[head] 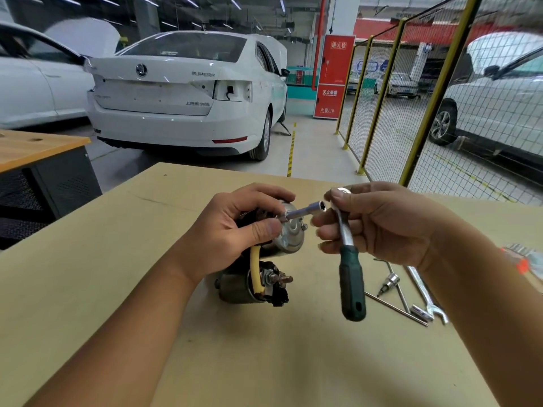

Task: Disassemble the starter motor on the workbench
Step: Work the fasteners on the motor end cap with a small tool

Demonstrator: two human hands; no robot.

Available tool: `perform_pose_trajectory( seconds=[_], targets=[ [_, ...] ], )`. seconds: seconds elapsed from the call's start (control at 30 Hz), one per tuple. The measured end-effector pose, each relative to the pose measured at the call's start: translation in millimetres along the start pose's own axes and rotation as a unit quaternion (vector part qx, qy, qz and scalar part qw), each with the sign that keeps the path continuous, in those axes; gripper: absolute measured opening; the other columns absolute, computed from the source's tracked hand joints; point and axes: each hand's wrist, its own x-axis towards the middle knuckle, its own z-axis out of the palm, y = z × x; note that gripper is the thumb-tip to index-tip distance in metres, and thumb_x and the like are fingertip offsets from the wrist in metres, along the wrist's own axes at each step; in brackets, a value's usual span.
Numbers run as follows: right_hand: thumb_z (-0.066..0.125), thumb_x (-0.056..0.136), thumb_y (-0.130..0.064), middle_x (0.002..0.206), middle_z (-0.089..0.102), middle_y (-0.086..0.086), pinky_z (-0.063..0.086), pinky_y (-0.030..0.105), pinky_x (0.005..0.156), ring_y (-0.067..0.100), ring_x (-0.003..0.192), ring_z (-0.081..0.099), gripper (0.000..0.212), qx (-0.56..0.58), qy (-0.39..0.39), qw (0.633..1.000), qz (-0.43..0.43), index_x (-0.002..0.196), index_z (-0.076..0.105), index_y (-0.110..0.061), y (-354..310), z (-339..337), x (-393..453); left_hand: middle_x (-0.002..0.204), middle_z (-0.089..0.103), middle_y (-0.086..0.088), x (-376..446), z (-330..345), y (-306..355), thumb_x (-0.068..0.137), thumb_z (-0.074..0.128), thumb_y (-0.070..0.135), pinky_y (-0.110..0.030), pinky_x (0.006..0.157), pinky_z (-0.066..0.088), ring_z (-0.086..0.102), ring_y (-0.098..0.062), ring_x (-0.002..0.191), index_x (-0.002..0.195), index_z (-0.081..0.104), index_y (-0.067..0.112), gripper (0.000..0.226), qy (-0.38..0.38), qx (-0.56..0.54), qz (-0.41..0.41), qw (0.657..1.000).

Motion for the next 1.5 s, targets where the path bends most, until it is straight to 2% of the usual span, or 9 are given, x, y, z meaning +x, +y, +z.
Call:
perform_pose_trajectory(
  seconds=[0.17,0.33,0.53,1.0,1.13,1.23,1.3,1.37,1.5],
  targets=[
    [0.051,0.099,-0.014,0.080,0.056,0.013,0.050,0.030,0.052,0.015,0.058,0.050,0.031,0.047,0.000,0.999,-0.018,0.125,0.061,0.001,8.8,-0.3,11.9,0.129,0.069,-0.012,0.4,-1.1,-3.3,0.088,0.068,0.008,-0.040,0.105,0.053,0.067,-0.024,0.121,0.104,0.074,-0.001,0.019,0.025,0.031,0.000,0.999],
    [0.053,0.093,-0.008,0.082,0.055,0.013,0.042,0.024,0.046,0.013,0.057,0.047,0.036,0.114,-0.123,0.985,-0.032,0.128,0.057,-0.004,2.3,-6.7,8.3,0.129,0.069,-0.009,1.3,-2.4,-4.5,0.088,0.069,0.009,-0.040,0.105,0.053,0.067,-0.023,0.120,0.103,0.074,0.001,0.017,0.033,0.040,-0.002,0.999],
    [0.075,0.081,-0.007,0.081,0.063,0.020,0.039,0.020,0.040,0.013,0.047,0.048,0.030,0.097,-0.222,0.968,-0.071,0.103,0.055,-0.012,1.7,-4.9,-0.5,0.129,0.070,-0.005,0.9,-3.3,-6.3,0.089,0.070,0.010,-0.036,0.103,0.055,0.066,-0.025,0.123,0.102,0.075,0.011,0.014,0.027,0.019,0.001,0.999],
    [0.079,0.080,-0.010,0.080,0.063,0.027,0.038,0.021,0.043,0.017,0.045,0.045,0.038,0.033,-0.210,0.969,-0.124,0.101,0.049,-0.017,13.4,-5.2,6.0,0.128,0.070,-0.006,2.2,-5.6,-9.0,0.090,0.070,0.009,-0.030,0.101,0.052,0.066,-0.024,0.123,0.101,0.075,0.012,0.013,0.014,0.016,0.007,1.000],
    [0.064,0.085,-0.012,0.076,0.061,0.025,0.034,0.022,0.043,0.019,0.044,0.042,0.020,0.006,-0.127,0.982,-0.143,0.102,0.054,-0.016,9.4,1.7,3.4,0.128,0.070,-0.006,2.0,-5.8,-8.6,0.089,0.069,0.009,-0.027,0.099,0.052,0.066,-0.023,0.122,0.101,0.075,0.013,0.013,0.015,0.016,0.009,1.000],
    [0.053,0.091,-0.028,0.062,0.054,0.009,0.027,0.021,0.045,0.014,0.042,0.035,0.017,-0.143,-0.008,0.977,-0.161,0.089,0.057,-0.012,14.4,23.9,0.2,0.128,0.070,-0.006,1.1,-4.3,-10.8,0.089,0.070,0.010,-0.029,0.100,0.053,0.067,-0.024,0.122,0.102,0.075,0.012,0.014,0.023,0.033,0.015,0.999],
    [0.055,0.098,-0.042,0.057,0.051,-0.010,0.028,0.023,0.046,0.004,0.045,0.039,0.032,-0.325,0.099,0.912,-0.231,0.083,0.058,-0.014,26.5,40.1,1.7,0.129,0.070,-0.005,0.8,-6.1,-12.5,0.089,0.074,0.013,-0.033,0.102,0.053,0.067,-0.024,0.122,0.112,0.074,0.012,0.023,0.016,0.058,0.015,0.998],
    [0.060,0.096,-0.044,0.055,0.051,-0.013,0.031,0.019,0.048,0.003,0.049,0.044,0.033,-0.425,0.180,0.844,-0.273,0.074,0.059,-0.018,33.6,48.9,5.3,0.128,0.070,0.004,1.4,-12.0,-11.9,0.083,0.083,0.029,-0.037,0.102,0.054,0.067,-0.019,0.121,0.131,0.066,0.024,0.052,-0.015,0.086,-0.037,0.995],
    [0.070,0.089,-0.046,0.054,0.050,-0.006,0.036,0.019,0.045,0.006,0.050,0.046,0.038,-0.487,0.218,0.801,-0.272,0.064,0.055,-0.020,34.1,48.2,7.3,0.118,0.071,0.009,4.0,-19.3,-11.6,0.063,0.086,0.057,-0.054,0.094,0.057,0.069,-0.021,0.110,0.133,0.059,0.041,0.077,-0.056,0.172,-0.119,0.976]
  ],
)
